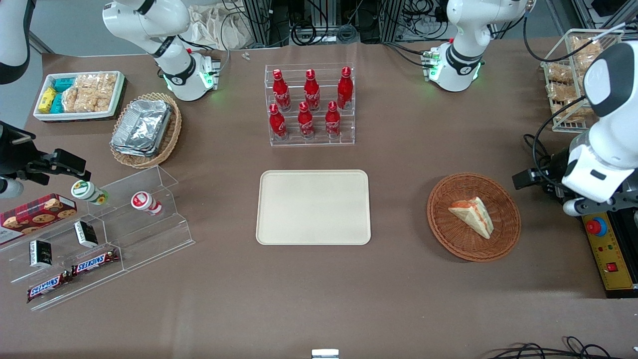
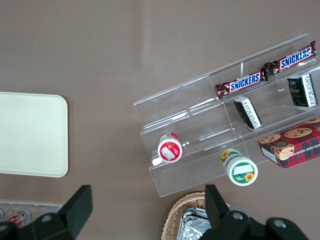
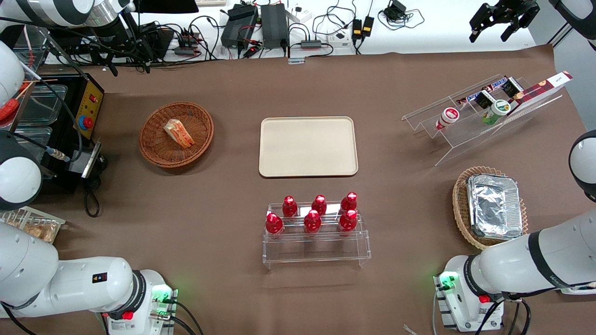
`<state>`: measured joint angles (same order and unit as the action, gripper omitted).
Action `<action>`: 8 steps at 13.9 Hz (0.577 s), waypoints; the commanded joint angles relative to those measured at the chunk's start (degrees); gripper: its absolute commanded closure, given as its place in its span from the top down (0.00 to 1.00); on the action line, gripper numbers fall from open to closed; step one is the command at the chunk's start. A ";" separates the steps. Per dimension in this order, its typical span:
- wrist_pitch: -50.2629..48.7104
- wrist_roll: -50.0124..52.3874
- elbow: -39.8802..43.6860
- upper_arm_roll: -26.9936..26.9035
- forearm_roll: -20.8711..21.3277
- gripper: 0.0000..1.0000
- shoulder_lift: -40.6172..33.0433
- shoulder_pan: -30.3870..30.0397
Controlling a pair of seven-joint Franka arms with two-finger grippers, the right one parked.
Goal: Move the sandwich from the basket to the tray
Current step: 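Move the left gripper down over the wrapped sandwich in the wicker basket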
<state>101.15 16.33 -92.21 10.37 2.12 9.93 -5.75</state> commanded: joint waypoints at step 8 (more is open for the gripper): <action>15.48 21.79 -12.38 -0.26 0.16 1.00 3.33 0.65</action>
<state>115.21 33.08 -103.57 10.37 2.13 12.61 -5.68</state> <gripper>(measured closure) 0.000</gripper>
